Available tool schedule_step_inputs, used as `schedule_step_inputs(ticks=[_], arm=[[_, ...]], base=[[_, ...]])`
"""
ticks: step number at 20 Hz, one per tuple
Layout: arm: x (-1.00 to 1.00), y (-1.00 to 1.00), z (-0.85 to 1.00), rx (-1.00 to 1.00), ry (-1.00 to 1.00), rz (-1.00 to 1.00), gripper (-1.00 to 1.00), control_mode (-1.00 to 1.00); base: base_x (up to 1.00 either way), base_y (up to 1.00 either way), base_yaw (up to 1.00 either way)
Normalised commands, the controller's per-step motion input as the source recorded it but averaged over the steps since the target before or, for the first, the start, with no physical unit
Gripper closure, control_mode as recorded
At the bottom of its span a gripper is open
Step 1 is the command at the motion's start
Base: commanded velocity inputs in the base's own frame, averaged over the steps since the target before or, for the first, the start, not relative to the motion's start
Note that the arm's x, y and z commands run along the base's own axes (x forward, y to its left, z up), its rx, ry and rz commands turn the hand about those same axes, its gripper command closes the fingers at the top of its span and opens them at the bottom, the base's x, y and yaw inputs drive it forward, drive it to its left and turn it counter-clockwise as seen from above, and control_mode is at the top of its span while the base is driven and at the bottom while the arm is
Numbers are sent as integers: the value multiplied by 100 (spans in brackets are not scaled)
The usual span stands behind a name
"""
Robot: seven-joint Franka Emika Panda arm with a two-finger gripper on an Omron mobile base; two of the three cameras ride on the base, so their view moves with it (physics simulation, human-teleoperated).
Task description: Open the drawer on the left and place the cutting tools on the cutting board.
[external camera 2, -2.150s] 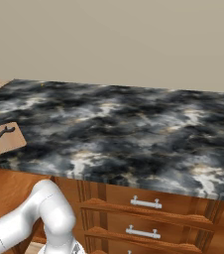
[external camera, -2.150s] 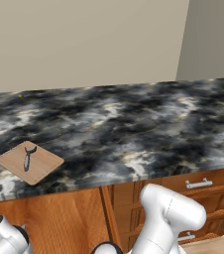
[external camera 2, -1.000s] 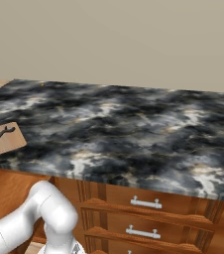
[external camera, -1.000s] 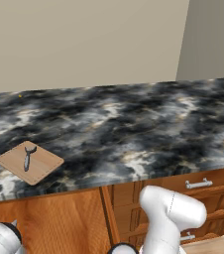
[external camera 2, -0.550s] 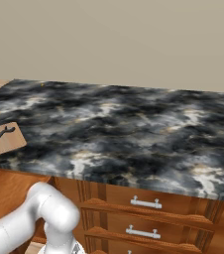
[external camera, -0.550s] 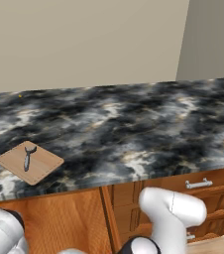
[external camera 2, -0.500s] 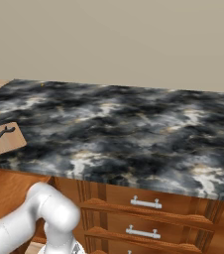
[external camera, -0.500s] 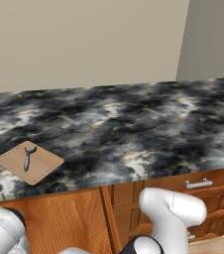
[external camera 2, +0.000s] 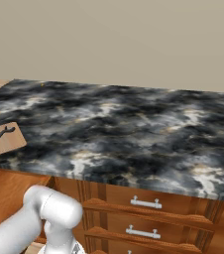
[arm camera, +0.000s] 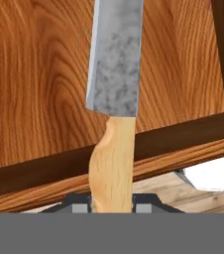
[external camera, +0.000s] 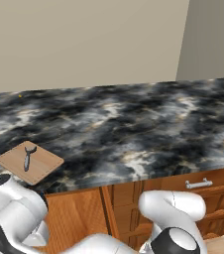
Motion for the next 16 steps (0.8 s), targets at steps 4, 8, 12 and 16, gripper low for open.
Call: schedule_step_inputs(ticks=[4, 8, 12, 16], arm=[[15, -67, 69, 0, 0, -13, 100, -100], [52, -66, 75, 0, 0, -11, 100, -100], [79, -60, 76, 0, 0, -5, 100, -100], [100, -48, 54, 0, 0, 0, 100, -100]], base=[[0, 0, 0], [0, 0, 0], [0, 0, 0], [0, 0, 0]])
